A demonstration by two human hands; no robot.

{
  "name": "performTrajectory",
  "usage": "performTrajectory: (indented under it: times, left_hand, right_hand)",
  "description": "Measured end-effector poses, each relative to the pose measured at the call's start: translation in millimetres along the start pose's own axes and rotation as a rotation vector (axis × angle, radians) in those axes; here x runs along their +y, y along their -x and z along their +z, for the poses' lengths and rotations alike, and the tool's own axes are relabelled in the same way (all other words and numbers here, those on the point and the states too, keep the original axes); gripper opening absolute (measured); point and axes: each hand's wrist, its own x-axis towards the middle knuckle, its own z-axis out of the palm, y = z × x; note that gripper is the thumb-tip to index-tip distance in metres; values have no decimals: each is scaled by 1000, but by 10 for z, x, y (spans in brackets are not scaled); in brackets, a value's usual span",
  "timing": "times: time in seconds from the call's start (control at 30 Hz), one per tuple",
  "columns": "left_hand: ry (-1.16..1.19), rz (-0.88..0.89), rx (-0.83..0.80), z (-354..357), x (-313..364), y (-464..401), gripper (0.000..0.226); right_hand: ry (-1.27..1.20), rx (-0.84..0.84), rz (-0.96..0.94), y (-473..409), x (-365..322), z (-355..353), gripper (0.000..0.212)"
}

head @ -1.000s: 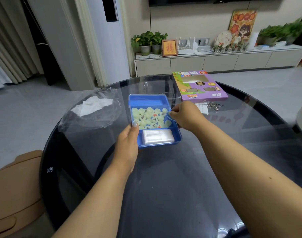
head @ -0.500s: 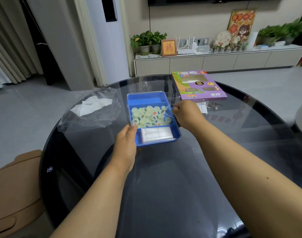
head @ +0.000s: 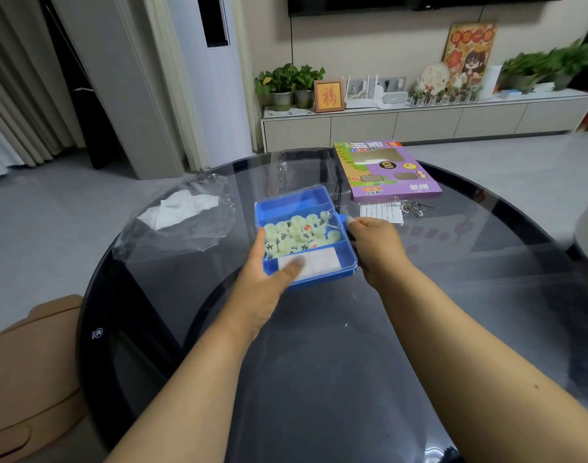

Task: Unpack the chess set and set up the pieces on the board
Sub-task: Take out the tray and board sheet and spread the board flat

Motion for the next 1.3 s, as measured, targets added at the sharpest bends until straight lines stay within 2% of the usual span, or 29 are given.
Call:
performTrajectory:
  times: [0.07,0.17,0.33,0.4,0.5,0.73,0.83,0.93,1.03,1.1,1.17,1.23,1.3]
  left_hand:
    - [-94,61,-60,9,18,3,89]
    - [-175,103,-58,-5,11,0,96]
    - [-170,108,-72,-9,13,9,93]
    - [-107,108,-74,11,40,19,82]
    - [-51,57,61,12,52,51,65]
    - [301,0,170,5,49,-4,73]
    - [366,4,186,23,85,-2,37]
    - [532,-29,175,15,101,-23,55]
    - [693,-59,155,-12,109,-30,65]
    - [777,-65,181,-12,132,-29,66]
    - [818,-61,210,-15,143,-40,62]
    - [845,-62,221,-27,154,-47,60]
    - [853,-47,220,-46,140,-61,59]
  right_hand:
    - [-34,-5,18,8,23,5,26]
    - [-89,-6,39,37,42,4,24]
    - [-138,-9,39,42,35,-19,21]
    - [-148,-13,40,34,31,-26,23]
    - [-163,1,56,42,26,-30,30]
    - [-201,37,89,61,35,-29,36]
    - [-238,27,92,76,14,-33,34]
    - [-255,16,83,102,-8,-38,30]
    - [-243,17,85,144,-68,-22,16]
    - [-182,39,33,138,-94,-14,26]
    - [-41,72,-160,137,-84,-9,30]
    - [28,-35,-393,177,-61,-11,34]
    - [149,-190,-509,189,-40,15,42]
